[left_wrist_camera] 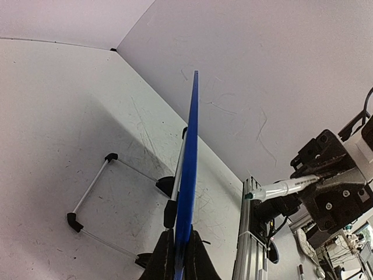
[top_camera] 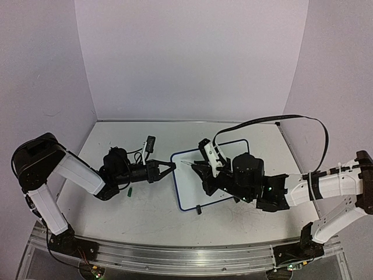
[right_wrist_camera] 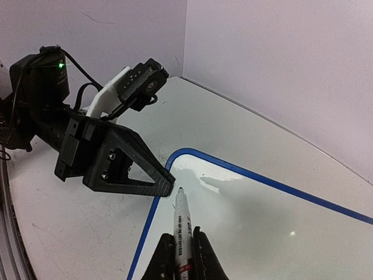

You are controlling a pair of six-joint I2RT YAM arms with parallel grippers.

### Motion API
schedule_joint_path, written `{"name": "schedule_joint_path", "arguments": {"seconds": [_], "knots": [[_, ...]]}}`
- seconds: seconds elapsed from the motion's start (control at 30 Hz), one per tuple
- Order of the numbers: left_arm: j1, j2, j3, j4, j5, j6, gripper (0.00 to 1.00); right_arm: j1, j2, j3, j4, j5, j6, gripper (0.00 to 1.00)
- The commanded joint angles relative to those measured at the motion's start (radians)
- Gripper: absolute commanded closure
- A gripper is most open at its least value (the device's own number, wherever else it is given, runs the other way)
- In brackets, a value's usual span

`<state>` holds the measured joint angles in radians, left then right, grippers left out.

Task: Write a sentence on the whiteboard
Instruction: Hold the whiteboard at the center of the board, then write a sentence on the whiteboard.

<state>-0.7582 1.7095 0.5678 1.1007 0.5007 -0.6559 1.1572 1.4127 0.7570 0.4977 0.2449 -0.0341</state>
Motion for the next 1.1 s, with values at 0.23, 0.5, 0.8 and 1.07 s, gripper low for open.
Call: {"name": "schedule_joint_path", "arguments": {"seconds": [0.23, 0.5, 0.8, 1.07], "knots": [[0.002, 0.007, 0.006, 0.033, 0.034, 0.002, 1.00, 0.007, 0.053, 0.066, 0.054, 0.058, 0.003, 1.00], [-0.003, 0.001, -0.002, 0.034, 0.033, -0.001, 1.00, 0.007, 0.068, 0.064, 0.061, 0.084, 0.004, 1.00], [-0.009, 0.011, 0.007, 0.034, 0.037, -0.005, 1.00, 0.007, 0.089, 0.067, 0.073, 0.095, 0.005, 1.00], [-0.010, 0.012, 0.011, 0.033, 0.042, -0.006, 1.00, 0.007, 0.099, 0.062, 0.094, 0.108, 0.009, 1.00]]}}
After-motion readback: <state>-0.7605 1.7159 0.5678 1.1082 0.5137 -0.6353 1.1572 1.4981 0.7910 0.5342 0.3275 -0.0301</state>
